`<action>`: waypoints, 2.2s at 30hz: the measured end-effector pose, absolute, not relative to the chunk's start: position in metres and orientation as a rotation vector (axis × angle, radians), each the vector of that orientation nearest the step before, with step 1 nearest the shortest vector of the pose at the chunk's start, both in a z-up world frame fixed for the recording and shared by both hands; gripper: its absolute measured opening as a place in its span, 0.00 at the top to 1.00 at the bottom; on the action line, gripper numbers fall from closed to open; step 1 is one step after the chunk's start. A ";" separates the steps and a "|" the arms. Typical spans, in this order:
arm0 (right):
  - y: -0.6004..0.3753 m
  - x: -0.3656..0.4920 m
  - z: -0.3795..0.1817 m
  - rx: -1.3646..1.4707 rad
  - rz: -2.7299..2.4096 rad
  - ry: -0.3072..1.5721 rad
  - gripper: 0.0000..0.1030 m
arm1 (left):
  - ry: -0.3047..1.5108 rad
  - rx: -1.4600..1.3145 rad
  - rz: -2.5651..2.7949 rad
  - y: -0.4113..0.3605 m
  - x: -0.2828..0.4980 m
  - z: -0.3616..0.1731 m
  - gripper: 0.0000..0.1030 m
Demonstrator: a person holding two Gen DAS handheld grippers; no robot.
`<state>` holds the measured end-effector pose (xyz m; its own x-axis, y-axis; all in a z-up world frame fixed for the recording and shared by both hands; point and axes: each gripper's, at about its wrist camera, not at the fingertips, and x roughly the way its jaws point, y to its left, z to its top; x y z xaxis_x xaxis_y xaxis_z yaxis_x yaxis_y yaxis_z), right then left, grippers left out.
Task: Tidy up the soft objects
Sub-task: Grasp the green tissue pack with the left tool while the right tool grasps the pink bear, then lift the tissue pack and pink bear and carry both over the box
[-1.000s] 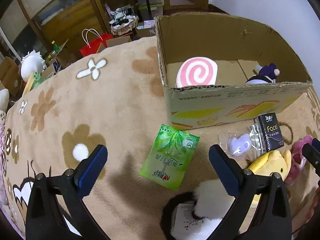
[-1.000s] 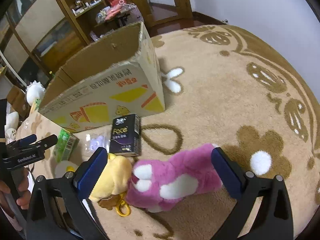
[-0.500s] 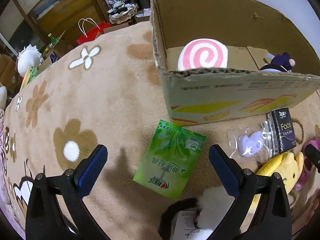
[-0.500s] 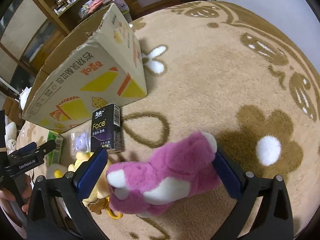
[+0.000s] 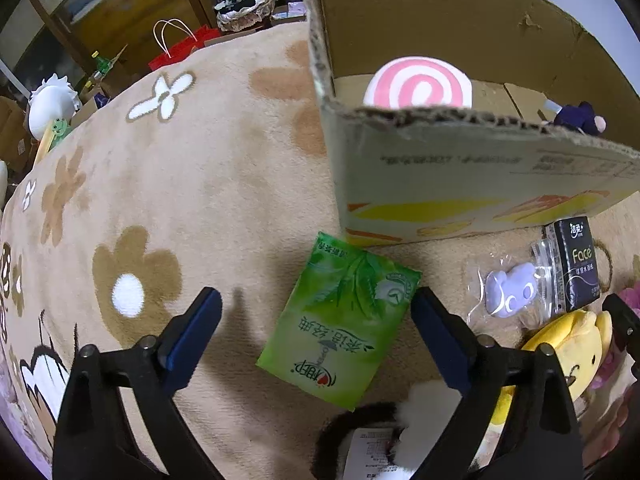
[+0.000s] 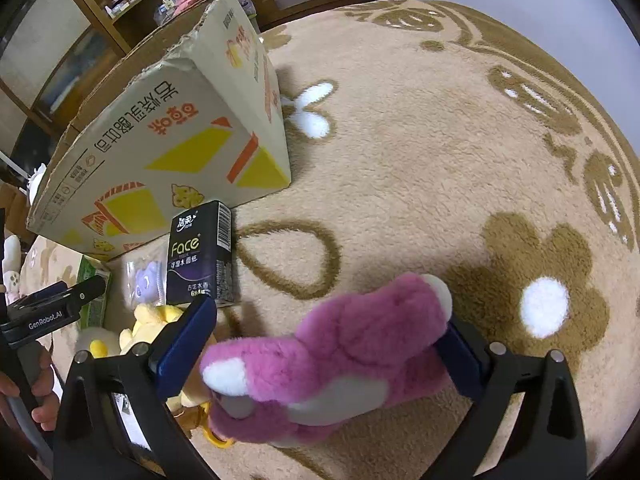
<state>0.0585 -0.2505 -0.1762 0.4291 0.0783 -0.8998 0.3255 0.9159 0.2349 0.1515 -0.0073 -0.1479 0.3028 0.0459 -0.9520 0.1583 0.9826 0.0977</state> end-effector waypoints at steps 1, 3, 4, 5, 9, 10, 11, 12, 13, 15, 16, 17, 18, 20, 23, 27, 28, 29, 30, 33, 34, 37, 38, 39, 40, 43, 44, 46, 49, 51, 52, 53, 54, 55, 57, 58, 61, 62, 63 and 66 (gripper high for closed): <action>-0.250 0.059 -0.177 0.404 -0.160 1.126 0.00 | 1.268 0.188 -0.075 -0.008 0.152 -0.150 0.10; -0.249 0.061 -0.177 0.398 -0.162 1.128 0.00 | 1.272 0.191 -0.074 -0.010 0.153 -0.152 0.11; -0.249 0.062 -0.177 0.394 -0.164 1.129 0.00 | 1.273 0.194 -0.072 -0.011 0.154 -0.153 0.11; -0.248 0.062 -0.178 0.392 -0.165 1.130 0.00 | 1.274 0.196 -0.071 -0.011 0.154 -0.154 0.12; -0.247 0.061 -0.178 0.374 -0.170 1.133 0.04 | 1.293 0.200 -0.081 -0.014 0.155 -0.158 0.30; -0.247 0.059 -0.178 0.372 -0.171 1.132 0.09 | 1.292 0.206 -0.079 -0.014 0.154 -0.158 0.38; -0.247 0.059 -0.177 0.369 -0.171 1.130 0.12 | 1.293 0.207 -0.082 -0.014 0.154 -0.158 0.42; -0.246 0.058 -0.176 0.365 -0.169 1.127 0.14 | 1.294 0.206 -0.087 -0.014 0.154 -0.158 0.44; -0.246 0.058 -0.176 0.362 -0.166 1.125 0.17 | 1.289 0.210 -0.089 -0.015 0.153 -0.158 0.45; -0.243 0.057 -0.174 0.347 -0.161 1.127 0.19 | 1.283 0.220 -0.093 -0.016 0.152 -0.157 0.45; -0.242 0.057 -0.174 0.337 -0.166 1.128 0.20 | 1.281 0.226 -0.094 -0.018 0.151 -0.156 0.45; -0.241 0.057 -0.174 0.326 -0.172 1.130 0.20 | 1.278 0.231 -0.098 -0.020 0.149 -0.155 0.45; -0.240 0.057 -0.173 0.315 -0.177 1.127 0.21 | 1.273 0.233 -0.102 -0.021 0.147 -0.153 0.45; -0.237 0.056 -0.170 0.301 -0.180 1.121 0.23 | 1.250 0.237 -0.109 -0.023 0.141 -0.146 0.45; -0.235 0.049 -0.163 0.295 -0.174 1.095 0.33 | 1.209 0.240 -0.118 -0.022 0.133 -0.134 0.45; -0.236 0.044 -0.153 0.321 -0.149 1.056 0.46 | 1.158 0.234 -0.121 -0.021 0.123 -0.118 0.45; -0.237 0.043 -0.151 0.325 -0.145 1.049 0.49 | 1.142 0.230 -0.122 -0.020 0.120 -0.114 0.45; -0.236 0.041 -0.149 0.328 -0.138 1.037 0.50 | 1.132 0.228 -0.123 -0.016 0.118 -0.113 0.45; -0.236 0.040 -0.146 0.330 -0.135 1.028 0.52 | 1.122 0.225 -0.125 -0.015 0.116 -0.110 0.45; -0.234 0.035 -0.137 0.330 -0.119 0.980 0.57 | 1.091 0.221 -0.125 -0.013 0.112 -0.103 0.45; -0.233 0.035 -0.134 0.328 -0.115 0.966 0.58 | 1.076 0.218 -0.122 -0.013 0.111 -0.100 0.45; -0.232 0.032 -0.124 0.336 -0.073 0.913 0.62 | 1.045 0.190 -0.121 -0.013 0.104 -0.092 0.45; -0.232 0.032 -0.121 0.335 -0.061 0.897 0.63 | 1.032 0.183 -0.118 -0.012 0.104 -0.089 0.45; -0.231 0.029 -0.116 0.325 -0.055 0.872 0.63 | 1.017 0.179 -0.114 -0.011 0.103 -0.086 0.45; -0.231 0.029 -0.114 0.318 -0.054 0.857 0.63 | 0.994 0.172 -0.110 -0.009 0.100 -0.082 0.45; -0.232 0.028 -0.101 0.307 -0.046 0.795 0.63 | 0.937 0.154 -0.110 -0.005 0.097 -0.070 0.45; -0.233 0.027 -0.097 0.300 -0.044 0.773 0.63 | 0.923 0.142 -0.120 -0.003 0.096 -0.067 0.45; -0.232 0.025 -0.088 0.268 -0.044 0.723 0.63 | 0.892 0.104 -0.164 -0.001 0.095 -0.059 0.45; -0.228 0.021 -0.073 0.226 -0.025 0.647 0.64 | 0.835 0.101 -0.172 -0.004 0.090 -0.050 0.45; -0.225 0.018 -0.063 0.203 -0.013 0.613 0.64 | 0.803 0.090 -0.180 -0.003 0.089 -0.045 0.45; -0.224 0.017 -0.059 0.198 -0.007 0.600 0.64 | 0.789 0.085 -0.181 -0.003 0.088 -0.043 0.45; -0.223 0.017 -0.055 0.196 0.001 0.585 0.64 | 0.776 0.082 -0.179 -0.002 0.088 -0.040 0.45; -0.222 0.017 -0.051 0.198 0.006 0.568 0.64 | 0.763 0.082 -0.175 -0.002 0.088 -0.037 0.45; -0.222 0.017 -0.047 0.200 0.012 0.556 0.64 | 0.745 0.083 -0.167 -0.001 0.088 -0.034 0.45; -0.221 0.016 -0.039 0.197 0.017 0.529 0.64 | 0.722 0.082 -0.163 -0.001 0.087 -0.030 0.45; -0.221 0.017 -0.037 0.194 0.019 0.521 0.64 | 0.713 0.072 -0.169 0.000 0.088 -0.027 0.45; -0.220 0.018 -0.027 0.183 0.023 0.487 0.64 | 0.692 0.062 -0.174 0.002 0.088 -0.021 0.45; -0.220 0.019 -0.025 0.178 0.025 0.480 0.64 | 0.684 0.065 -0.169 0.002 0.088 -0.019 0.45; -0.220 0.020 -0.022 0.172 0.027 0.471 0.64 | 0.675 0.068 -0.168 0.001 0.089 -0.017 0.45; -0.219 0.025 -0.015 0.151 0.032 0.450 0.64 | 0.653 0.076 -0.175 -0.002 0.093 -0.012 0.45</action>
